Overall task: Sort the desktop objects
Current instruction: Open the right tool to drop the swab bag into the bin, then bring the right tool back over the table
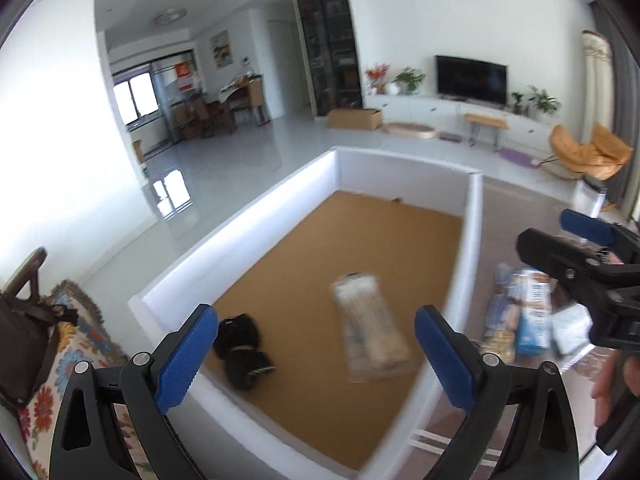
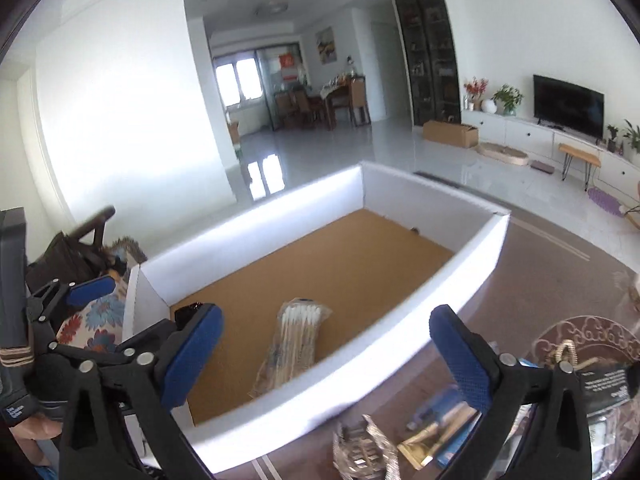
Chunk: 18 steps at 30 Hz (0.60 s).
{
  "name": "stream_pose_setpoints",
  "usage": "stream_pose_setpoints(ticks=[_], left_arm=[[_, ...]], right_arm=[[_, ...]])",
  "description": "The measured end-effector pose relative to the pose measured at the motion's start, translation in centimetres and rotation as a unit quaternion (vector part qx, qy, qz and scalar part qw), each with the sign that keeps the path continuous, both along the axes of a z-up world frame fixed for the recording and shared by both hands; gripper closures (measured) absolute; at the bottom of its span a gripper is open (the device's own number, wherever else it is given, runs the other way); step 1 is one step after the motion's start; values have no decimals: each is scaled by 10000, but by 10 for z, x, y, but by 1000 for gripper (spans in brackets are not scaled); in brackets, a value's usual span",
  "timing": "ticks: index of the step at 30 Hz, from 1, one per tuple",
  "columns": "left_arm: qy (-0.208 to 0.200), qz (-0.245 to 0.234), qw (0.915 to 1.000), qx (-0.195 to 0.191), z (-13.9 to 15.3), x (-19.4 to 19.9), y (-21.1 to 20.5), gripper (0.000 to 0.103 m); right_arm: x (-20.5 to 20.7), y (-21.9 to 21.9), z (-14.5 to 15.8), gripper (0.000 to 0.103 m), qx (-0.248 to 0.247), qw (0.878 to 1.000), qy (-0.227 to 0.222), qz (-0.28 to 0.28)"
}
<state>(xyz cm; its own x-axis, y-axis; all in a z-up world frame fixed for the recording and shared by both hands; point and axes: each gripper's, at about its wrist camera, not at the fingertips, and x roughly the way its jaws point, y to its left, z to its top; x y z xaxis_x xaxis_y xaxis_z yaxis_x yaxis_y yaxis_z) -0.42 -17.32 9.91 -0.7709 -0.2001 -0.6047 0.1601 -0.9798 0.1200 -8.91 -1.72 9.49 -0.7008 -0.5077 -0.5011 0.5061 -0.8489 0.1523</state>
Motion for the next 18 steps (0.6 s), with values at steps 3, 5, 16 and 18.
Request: stream_pose_setpoints(ticks=[3,5,16,18], left_arm=[[-41,-882,9953,393,6,22,64,0],[-451,-1545,9843,726,-7,30,107,0],[-2170,-2028,9522,717,-120,55,222,0],[-2183,-1881,9556,619,-127,61,223,0]], right_arm=[[26,70,-3,0,289,9974,-39,-665],[40,118,-19,0,497,9920,-423,-1084],[137,271,-125,0,1426,9410,-1959,-2362],[141,266,-135,0,1486,9407,-1972,-2324]])
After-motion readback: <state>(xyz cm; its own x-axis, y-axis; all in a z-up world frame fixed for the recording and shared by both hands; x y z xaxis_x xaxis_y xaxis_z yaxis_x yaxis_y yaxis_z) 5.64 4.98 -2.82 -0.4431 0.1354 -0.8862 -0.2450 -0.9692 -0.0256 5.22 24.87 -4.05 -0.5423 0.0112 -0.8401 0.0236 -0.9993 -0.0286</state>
